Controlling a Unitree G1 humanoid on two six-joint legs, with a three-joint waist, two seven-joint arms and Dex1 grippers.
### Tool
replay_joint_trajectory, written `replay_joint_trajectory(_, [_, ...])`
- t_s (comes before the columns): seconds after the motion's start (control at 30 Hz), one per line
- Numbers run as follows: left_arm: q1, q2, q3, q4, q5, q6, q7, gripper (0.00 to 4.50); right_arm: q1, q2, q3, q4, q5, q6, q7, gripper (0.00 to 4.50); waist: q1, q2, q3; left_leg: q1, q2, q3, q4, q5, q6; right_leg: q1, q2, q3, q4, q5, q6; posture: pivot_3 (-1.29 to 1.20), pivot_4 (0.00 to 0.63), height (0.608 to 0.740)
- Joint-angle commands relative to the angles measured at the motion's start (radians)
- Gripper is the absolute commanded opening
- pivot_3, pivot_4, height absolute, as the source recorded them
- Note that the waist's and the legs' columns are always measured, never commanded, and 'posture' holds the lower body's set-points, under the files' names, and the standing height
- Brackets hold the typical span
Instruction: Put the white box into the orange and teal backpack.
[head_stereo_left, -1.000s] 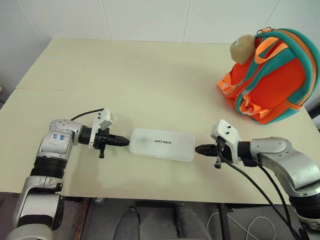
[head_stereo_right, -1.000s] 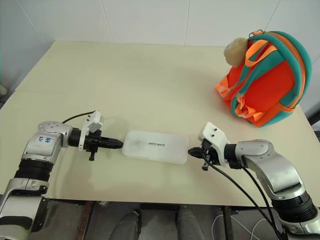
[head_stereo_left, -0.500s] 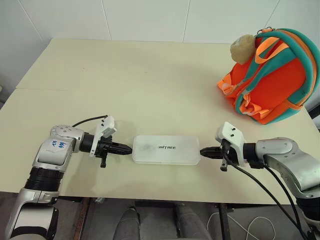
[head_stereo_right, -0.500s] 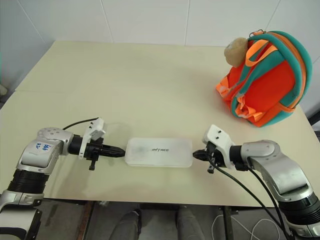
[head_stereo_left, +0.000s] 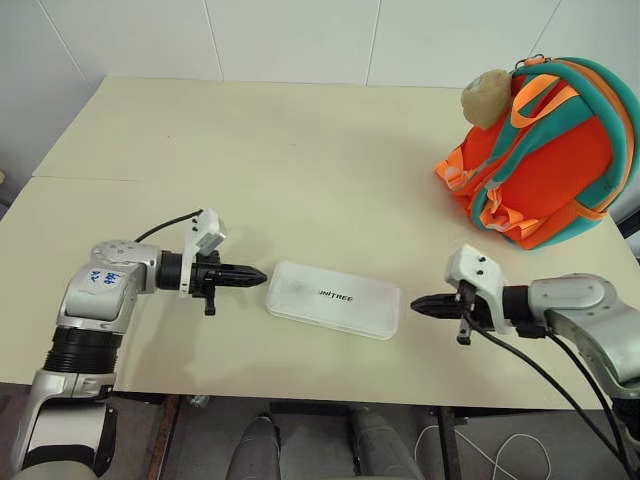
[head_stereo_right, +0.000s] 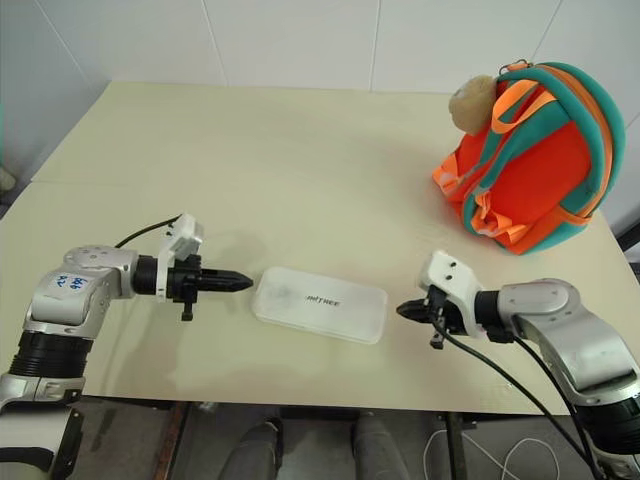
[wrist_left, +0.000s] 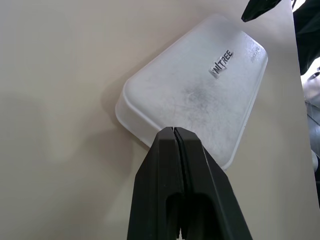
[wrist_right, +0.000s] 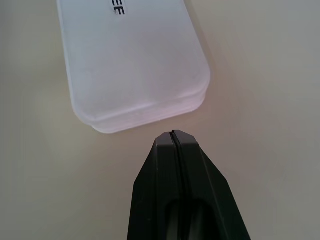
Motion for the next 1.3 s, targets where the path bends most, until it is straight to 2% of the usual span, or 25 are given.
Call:
replay_joint_trajectory(0.03, [0.003,0.024,0.022,-0.009,-0.033,0.006,0.01,0.02,0.012,-0.028,-0.036,0.004,-0.013,-0.018,-0.008,0.0,-0.001,0.0,0.0,0.0,0.0,0.0,0.0,0.0,0.0,0.0,0.0,0.0,0.0,0.0,0.0,0.0,0.15,0.74])
replay_joint_trajectory(0.07, [-0.001,0.032,0.019,-0.004,-0.031,0.019,0.015,0.2,0.011,-0.027,-0.043,0.011,-0.011,-0.011,-0.015,0.0,-0.001,0.0,0.0,0.0,0.0,0.0,0.0,0.0,0.0,0.0,0.0,0.0,0.0,0.0,0.0,0.0,0.15,0.74])
replay_joint_trajectory(0.17, [-0.08,0.02,0.048,0.089,-0.07,0.131,0.05,0.9,0.009,-0.03,-0.049,0.024,-0.012,-0.001,-0.022,0.58,-0.001,0.0,0.0,0.0,0.0,0.0,0.001,0.0,0.0,0.0,0.0,0.0,0.001,0.0,0.0,0.0,0.15,0.74])
replay_joint_trajectory(0.53, [-0.149,0.093,0.013,0.151,-0.142,0.311,0.01,4.39,0.003,-0.016,-0.034,0.006,-0.008,-0.001,-0.047,4.31,-0.002,0.0,0.0,0.0,0.0,0.0,0.0,0.0,0.0,0.0,0.0,0.0,0.0,0.0,0.0,0.0,0.15,0.74])
replay_joint_trajectory(0.57, [-0.152,0.098,0.008,0.15,-0.148,0.327,0.004,4.5,0.004,-0.015,-0.033,0.005,-0.008,-0.002,-0.049,4.49,-0.001,0.0,0.0,0.0,0.0,0.0,0.0,0.0,0.0,0.0,0.0,0.0,0.0,0.0,0.0,0.0,0.15,0.74])
replay_joint_trajectory(0.67, [-0.162,0.107,0.007,0.156,-0.177,0.363,-0.022,4.5,0.004,-0.015,-0.031,0.007,-0.008,-0.003,-0.053,4.49,-0.001,0.0,0.0,0.0,0.0,0.0,0.0,0.0,0.0,0.0,0.0,0.0,0.0,0.0,0.0,0.0,0.15,0.74])
replay_joint_trajectory(0.77, [-0.194,0.107,0.022,0.221,-0.252,0.524,-0.049,4.5,0.002,-0.011,-0.033,0.013,-0.014,-0.011,-0.065,4.49,-0.001,0.0,0.0,0.0,0.0,0.0,0.0,0.0,0.0,0.0,0.0,0.0,0.0,0.0,0.0,0.0,0.15,0.74])
replay_joint_trajectory(0.93, [-0.219,0.089,0.005,0.307,-0.279,0.614,-0.046,4.5,0.002,-0.005,-0.033,0.009,-0.011,-0.011,-0.077,4.49,-0.003,0.0,0.0,0.0,0.0,0.0,0.0,0.0,0.0,0.0,0.0,0.0,0.0,0.0,0.0,0.0,0.15,0.74])
replay_joint_trajectory(1.07, [-0.264,0.074,-0.052,0.396,-0.275,0.691,-0.045,4.5,0.001,0.001,-0.031,0.009,-0.011,-0.012,-0.084,4.49,-0.002,0.0,0.0,0.0,0.0,0.0,0.0,0.0,0.0,0.0,0.0,0.0,0.001,0.0,0.0,0.0,0.15,0.74])
replay_joint_trajectory(1.3, [-0.311,0.059,-0.203,0.475,-0.221,0.674,-0.057,4.5,0.006,0.01,-0.033,0.003,-0.009,-0.009,-0.098,4.49,-0.002,0.0,0.0,0.0,0.0,0.0,0.0,0.0,0.0,0.0,0.0,0.0,0.001,0.0,0.0,0.0,0.15,0.74])
